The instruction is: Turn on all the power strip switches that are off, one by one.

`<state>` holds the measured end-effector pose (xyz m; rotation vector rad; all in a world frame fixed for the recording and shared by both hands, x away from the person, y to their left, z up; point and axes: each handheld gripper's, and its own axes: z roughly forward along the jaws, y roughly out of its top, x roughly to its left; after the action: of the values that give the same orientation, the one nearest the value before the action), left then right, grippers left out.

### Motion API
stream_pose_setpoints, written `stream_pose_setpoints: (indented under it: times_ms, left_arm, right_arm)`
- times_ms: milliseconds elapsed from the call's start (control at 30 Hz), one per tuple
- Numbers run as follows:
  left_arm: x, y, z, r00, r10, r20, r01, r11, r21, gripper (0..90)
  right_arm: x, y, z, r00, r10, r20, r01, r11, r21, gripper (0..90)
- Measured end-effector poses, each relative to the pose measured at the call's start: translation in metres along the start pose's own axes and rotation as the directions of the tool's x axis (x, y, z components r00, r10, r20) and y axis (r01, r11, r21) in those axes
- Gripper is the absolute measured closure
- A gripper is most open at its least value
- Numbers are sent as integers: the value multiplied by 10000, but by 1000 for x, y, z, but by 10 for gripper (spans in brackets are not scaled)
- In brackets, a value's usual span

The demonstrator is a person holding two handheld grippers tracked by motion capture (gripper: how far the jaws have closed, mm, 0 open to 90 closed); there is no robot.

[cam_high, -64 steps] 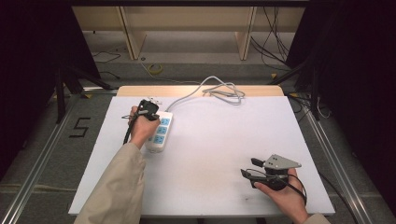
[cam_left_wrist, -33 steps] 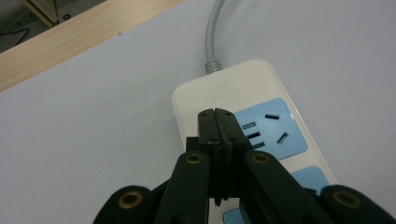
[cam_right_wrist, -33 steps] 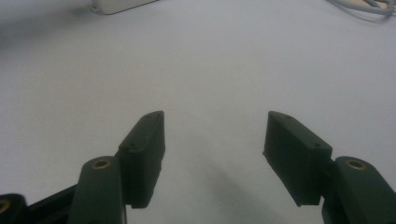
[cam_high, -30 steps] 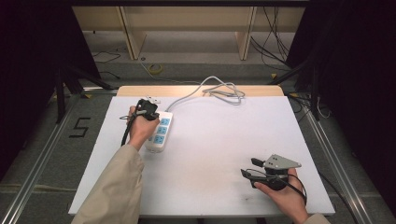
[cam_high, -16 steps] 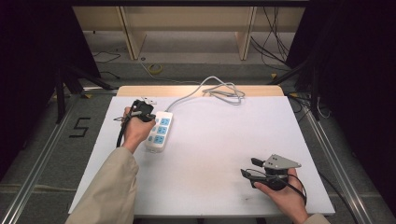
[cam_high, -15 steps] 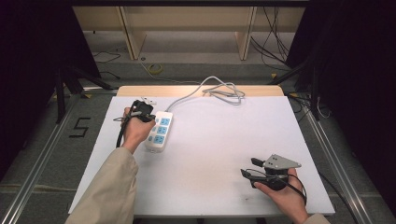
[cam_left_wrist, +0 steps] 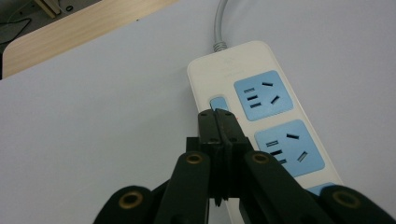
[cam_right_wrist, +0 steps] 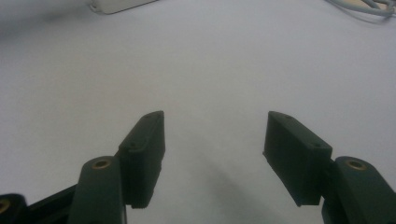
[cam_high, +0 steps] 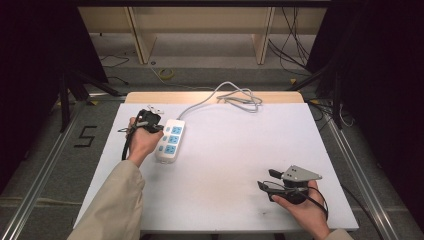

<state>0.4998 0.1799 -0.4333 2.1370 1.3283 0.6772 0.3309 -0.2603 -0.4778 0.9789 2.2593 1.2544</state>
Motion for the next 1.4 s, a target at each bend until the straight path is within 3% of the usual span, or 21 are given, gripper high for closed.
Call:
stream_pose_setpoints:
  times_ms: [833,1400]
  left_arm:
    - [-3,-1,-12,9999,94,-44,-94,9999,-71,898]
    - [-4,-10,-15,9998,58,190,-58,10000,34,898]
  right_arm:
    - [0,0,0,10000,-17,-1,17,10000,10,392]
    - [0,0,0,10000,-16,-12,16,10000,23,392]
